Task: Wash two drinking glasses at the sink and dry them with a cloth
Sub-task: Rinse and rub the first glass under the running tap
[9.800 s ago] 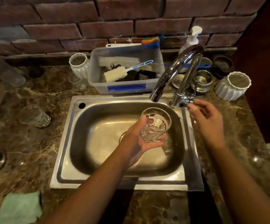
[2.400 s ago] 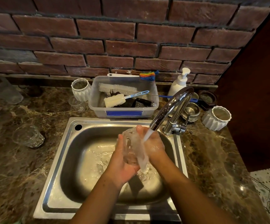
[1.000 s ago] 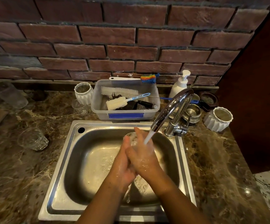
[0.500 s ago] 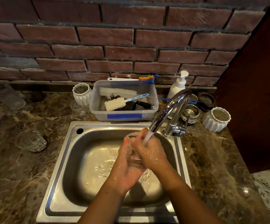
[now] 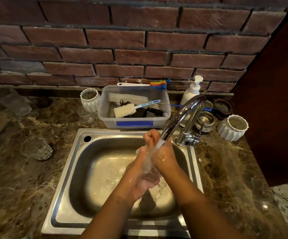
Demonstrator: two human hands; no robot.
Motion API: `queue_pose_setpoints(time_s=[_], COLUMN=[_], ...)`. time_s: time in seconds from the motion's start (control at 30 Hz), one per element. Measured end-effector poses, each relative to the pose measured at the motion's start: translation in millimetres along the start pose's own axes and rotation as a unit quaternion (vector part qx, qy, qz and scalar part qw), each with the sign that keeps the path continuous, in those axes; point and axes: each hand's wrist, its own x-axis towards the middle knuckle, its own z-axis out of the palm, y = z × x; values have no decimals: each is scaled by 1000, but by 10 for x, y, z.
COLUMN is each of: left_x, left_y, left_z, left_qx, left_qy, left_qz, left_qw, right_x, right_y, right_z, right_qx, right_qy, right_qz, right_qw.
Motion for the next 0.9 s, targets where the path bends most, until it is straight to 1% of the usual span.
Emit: queue_pose_setpoints(time_s=[0.07,0.1,0.17,0.2,0.27,0.3,0.4,0.47,0.53,0.6,0.63,0.67,0.73,0.77,0.8,0.83,0.87,0.9], left_x=[31,35,42,38,2,-21,-100,-100,-109,-65,-37,-38,-30,-7,-16,21,3,16], left_y=[14,35,51,37,-4,-29,-73,-92,-65,-35,-40,-42,-93,-127,-142,-178,-174,-177], left_z=[-22,-36,-67,-80,-50,-42,17,33,49,32,-8,-21,-67,-80,-63,-82,-60,-56], left_qx=[-96,-141,-200,-197,-163,-154,-146,-171,-193,-197,-181,-156,-97,-71,-38,-8,23,30], left_qy=[12,8,-28,-36,-24,-27,-6,-13,-6,-4,-7,-5,2,3,4,-4,-11,-22], left_qz=[5,7,7,6,-7,-16,-22,-11,-12,-5,-2,-6,-16,-11,-4,8,18,26], left_qw=[995,990,979,980,986,988,989,985,981,980,983,988,995,997,999,1000,1000,999], right_x=[-126,-199,-324,-352,-317,-254,-86,-54,-119,-241,-279,-291,-206,-151,-76,-50,-47,-33], right_y=[6,50,145,153,116,123,100,131,74,47,87,86,76,46,-9,-49,-68,-24], right_z=[77,125,210,207,146,101,21,-5,9,41,65,50,-28,-46,-71,-95,-96,-87], right_qx=[5,32,89,83,42,49,135,163,220,119,42,0,-23,-6,58,152,238,275], right_qy=[-16,-30,-35,-21,21,40,52,62,44,-1,-13,-9,-3,-5,-3,-12,-7,14], right_qz=[44,66,93,93,94,103,143,150,156,79,36,14,19,65,146,219,274,274], right_qw=[999,997,991,992,994,993,979,973,962,990,998,1000,1000,998,988,964,932,921])
